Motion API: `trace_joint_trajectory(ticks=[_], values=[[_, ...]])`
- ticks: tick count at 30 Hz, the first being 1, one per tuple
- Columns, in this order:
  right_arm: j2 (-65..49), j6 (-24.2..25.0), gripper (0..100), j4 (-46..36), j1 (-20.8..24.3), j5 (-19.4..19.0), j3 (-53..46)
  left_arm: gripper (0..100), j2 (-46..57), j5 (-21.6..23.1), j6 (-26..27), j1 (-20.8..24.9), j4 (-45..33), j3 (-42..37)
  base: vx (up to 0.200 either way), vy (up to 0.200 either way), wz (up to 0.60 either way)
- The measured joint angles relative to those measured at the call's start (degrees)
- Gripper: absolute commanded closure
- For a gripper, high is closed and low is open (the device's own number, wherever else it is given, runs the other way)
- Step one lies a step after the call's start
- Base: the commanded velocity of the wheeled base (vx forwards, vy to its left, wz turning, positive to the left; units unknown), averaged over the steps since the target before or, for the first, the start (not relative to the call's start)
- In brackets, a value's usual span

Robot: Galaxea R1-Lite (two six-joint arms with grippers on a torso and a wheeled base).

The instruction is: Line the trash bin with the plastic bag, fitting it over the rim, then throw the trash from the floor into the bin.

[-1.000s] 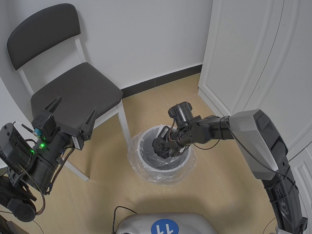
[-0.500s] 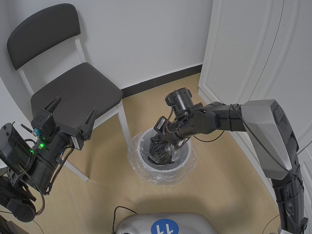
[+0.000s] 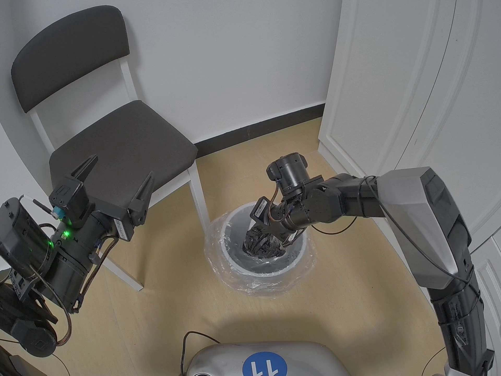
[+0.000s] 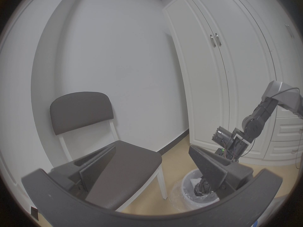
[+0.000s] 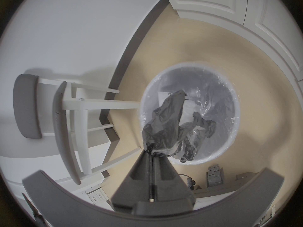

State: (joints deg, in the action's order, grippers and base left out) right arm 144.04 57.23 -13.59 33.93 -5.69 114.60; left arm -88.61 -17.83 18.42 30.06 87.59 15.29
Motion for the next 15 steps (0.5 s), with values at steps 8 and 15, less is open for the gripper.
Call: trace_joint_trajectory(ticks=[8,15], values=[[3.7,-0.7,100,2.3,-0.8,-0.2,0.0,0,-0.1,0.0,0.0,0.0,0.0,-0.1,0.0,0.0,0.0],[7.5,-2.0,100,7.3,-1.6,-0.2,0.0,0,-0.3,0.0,0.0,0.0,0.0,-0.1,0.0,0.0,0.0]])
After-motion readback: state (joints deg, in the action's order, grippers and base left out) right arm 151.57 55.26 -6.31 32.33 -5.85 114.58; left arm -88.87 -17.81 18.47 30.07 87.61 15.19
